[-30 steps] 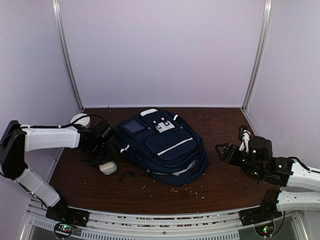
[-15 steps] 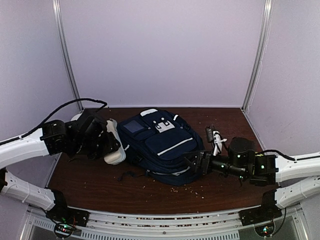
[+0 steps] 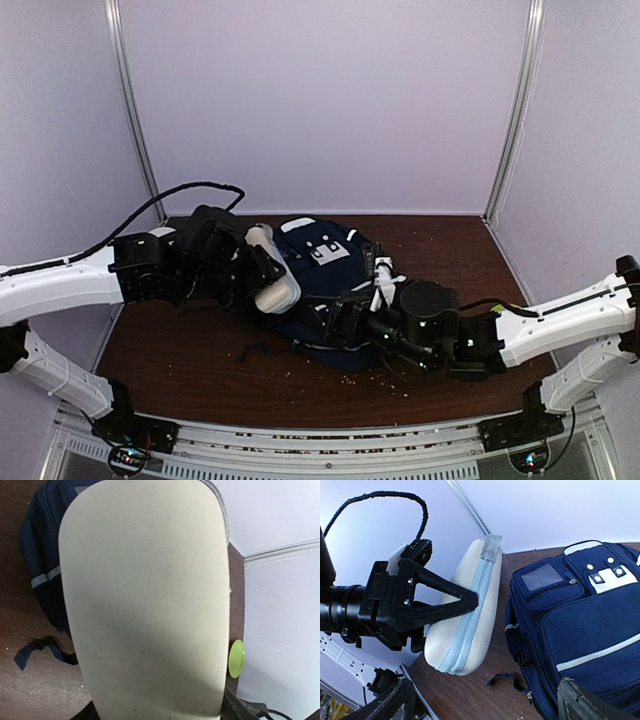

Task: Pack the student bag
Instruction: Pick up the stationery from the center of the board.

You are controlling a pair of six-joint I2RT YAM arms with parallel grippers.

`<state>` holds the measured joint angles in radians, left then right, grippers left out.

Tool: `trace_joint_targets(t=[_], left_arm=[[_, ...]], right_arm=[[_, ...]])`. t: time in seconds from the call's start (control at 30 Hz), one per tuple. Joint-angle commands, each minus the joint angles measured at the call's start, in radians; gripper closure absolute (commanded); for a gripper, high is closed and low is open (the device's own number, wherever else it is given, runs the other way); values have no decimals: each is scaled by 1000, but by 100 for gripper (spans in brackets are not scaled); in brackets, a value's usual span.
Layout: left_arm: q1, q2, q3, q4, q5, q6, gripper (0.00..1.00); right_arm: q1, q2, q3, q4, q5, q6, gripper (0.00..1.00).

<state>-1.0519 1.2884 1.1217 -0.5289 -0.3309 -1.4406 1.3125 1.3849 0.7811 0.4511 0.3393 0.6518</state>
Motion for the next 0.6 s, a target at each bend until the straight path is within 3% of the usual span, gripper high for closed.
trace_joint_targets(t=[0.0, 0.37, 0.57], left_arm=[[-25, 19, 74, 141, 1, -30, 42], [-65, 61, 109, 152, 2, -51, 42], [-77, 55, 109, 171, -10, -59, 41]], right_arm=[[7, 52, 71, 1, 31, -1, 1], [-1, 133, 126, 14, 8, 88, 2], [-17, 150, 125, 55, -13, 126, 10]])
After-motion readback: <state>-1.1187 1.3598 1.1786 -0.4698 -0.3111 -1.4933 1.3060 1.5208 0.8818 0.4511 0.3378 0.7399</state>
